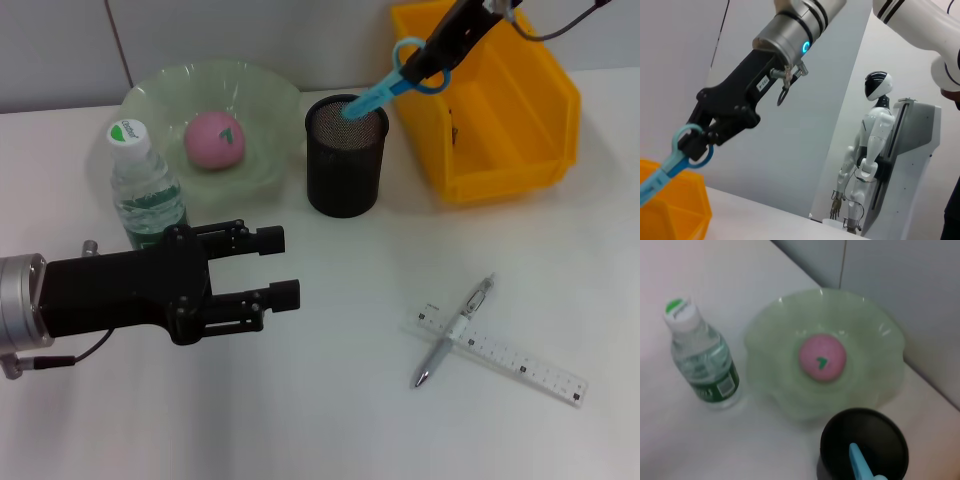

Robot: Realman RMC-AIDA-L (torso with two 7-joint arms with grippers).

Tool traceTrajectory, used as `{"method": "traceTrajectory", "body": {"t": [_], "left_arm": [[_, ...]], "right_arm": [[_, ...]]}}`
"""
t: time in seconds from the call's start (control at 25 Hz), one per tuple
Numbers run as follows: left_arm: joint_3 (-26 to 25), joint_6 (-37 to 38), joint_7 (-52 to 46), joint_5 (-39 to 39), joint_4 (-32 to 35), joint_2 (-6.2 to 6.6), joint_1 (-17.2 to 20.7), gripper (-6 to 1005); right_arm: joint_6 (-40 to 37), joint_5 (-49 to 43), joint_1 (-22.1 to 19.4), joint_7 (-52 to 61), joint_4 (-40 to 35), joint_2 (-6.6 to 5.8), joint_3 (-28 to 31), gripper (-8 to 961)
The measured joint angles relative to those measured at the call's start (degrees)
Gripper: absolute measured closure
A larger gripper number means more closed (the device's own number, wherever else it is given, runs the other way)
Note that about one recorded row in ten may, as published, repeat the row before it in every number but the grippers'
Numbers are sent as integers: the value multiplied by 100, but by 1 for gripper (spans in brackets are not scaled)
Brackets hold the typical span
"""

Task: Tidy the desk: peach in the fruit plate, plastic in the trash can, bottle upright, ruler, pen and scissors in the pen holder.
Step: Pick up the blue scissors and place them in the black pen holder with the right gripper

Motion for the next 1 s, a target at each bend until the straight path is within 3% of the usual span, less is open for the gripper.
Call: {"method": "traceTrajectory", "body": {"t": [0.12, 0.56, 0.88, 1.0], "left_arm": [[-4, 0, -2, 0, 0, -2, 18, 302], [95, -43, -6, 59, 5, 7, 47, 283], [1230, -733, -68, 72, 603, 21, 371, 267], [1330, -786, -80, 73, 777, 30, 473, 261]], "right_arm": [[327, -234, 31, 83, 206, 110, -233, 872], [1119, -358, 149, 102, 949, 255, -551, 872], [1288, -379, 222, 117, 1131, 280, -552, 872], [1316, -408, 248, 125, 1160, 296, -551, 872]]}}
